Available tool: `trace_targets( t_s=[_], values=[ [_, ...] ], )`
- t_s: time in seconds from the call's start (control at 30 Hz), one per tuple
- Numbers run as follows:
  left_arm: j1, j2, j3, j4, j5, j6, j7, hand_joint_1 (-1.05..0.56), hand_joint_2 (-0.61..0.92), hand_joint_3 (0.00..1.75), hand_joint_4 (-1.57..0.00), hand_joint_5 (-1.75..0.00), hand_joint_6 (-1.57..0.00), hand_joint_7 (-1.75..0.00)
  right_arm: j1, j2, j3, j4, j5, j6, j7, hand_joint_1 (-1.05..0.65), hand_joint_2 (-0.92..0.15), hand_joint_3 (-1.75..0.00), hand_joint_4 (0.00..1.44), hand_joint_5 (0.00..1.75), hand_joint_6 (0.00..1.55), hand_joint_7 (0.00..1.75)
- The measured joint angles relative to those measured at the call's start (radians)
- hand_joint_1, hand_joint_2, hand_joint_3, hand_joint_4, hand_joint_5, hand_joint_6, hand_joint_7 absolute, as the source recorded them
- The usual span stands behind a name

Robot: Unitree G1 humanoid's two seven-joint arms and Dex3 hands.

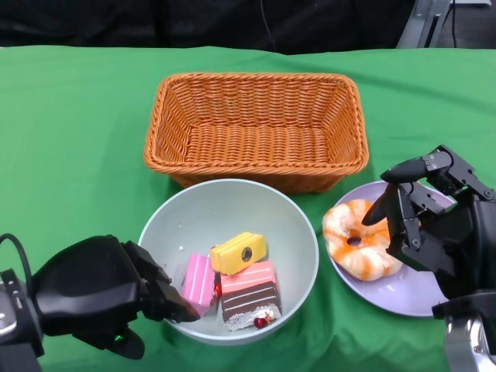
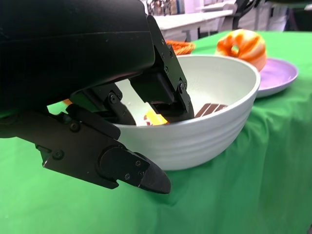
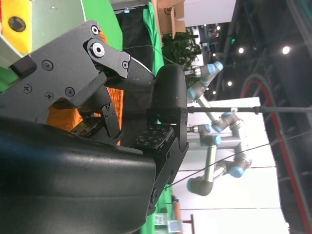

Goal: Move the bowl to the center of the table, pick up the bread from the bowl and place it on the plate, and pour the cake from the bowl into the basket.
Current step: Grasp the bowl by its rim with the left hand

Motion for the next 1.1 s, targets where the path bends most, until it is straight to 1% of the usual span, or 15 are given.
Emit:
trace_targets(
  t_s=[0.13,0.3,0.4,0.53,0.67,0.83,1.1],
  values=[
    [-0.001,-0.001,-0.019,-0.038,-0.033,0.051,-0.083,-0.51,0.88,0.01,-0.82,0.0,-0.78,0.0,0.0,0.003,0.0,0.007,0.001,-0.001,0.001,-0.17,-0.56,-0.97,0.85,1.49,0.87,1.04],
    [-0.001,-0.001,-0.028,-0.064,-0.049,0.08,-0.129,-0.51,0.89,0.01,-0.82,0.0,-0.77,0.0,0.0,0.003,0.004,0.004,-0.003,0.004,-0.003,-0.17,-0.56,-0.98,0.85,1.48,0.87,1.04],
    [0.0,-0.002,-0.028,-0.073,-0.049,0.089,-0.133,-0.51,0.9,0.01,-0.81,0.0,-0.76,0.0,0.001,0.004,0.005,-0.006,-0.004,0.011,-0.004,-0.16,-0.55,-0.98,0.85,1.48,0.87,1.05],
    [0.004,-0.019,-0.038,-0.083,-0.025,0.133,-0.127,-0.52,0.92,0.02,-0.79,0.0,-0.74,0.0,0.002,0.011,0.006,-0.012,-0.002,0.01,-0.004,-0.15,-0.54,-1.0,0.85,1.48,0.87,1.07],
    [0.004,-0.039,-0.067,-0.076,0.012,0.151,-0.099,-0.52,0.92,0.01,-0.8,-0.01,-0.75,0.0,0.002,0.016,0.007,-0.012,-0.005,0.002,-0.007,-0.17,-0.54,-1.01,0.85,1.48,0.86,1.07],
    [-0.006,-0.055,-0.103,-0.049,0.051,0.177,-0.075,-0.52,0.92,0.03,-0.8,-0.01,-0.74,0.0,0.012,0.016,0.012,-0.029,-0.006,0.009,-0.013,-0.16,-0.54,-1.01,0.84,1.49,0.85,1.08],
    [-0.052,-0.07,-0.159,0.005,0.062,0.198,-0.073,-0.5,0.92,0.09,-0.78,0.0,-0.73,0.0,0.019,0.019,0.023,-0.038,-0.01,0.02,-0.036,-0.16,-0.51,-1.03,0.83,1.51,0.84,1.11]
  ],
)
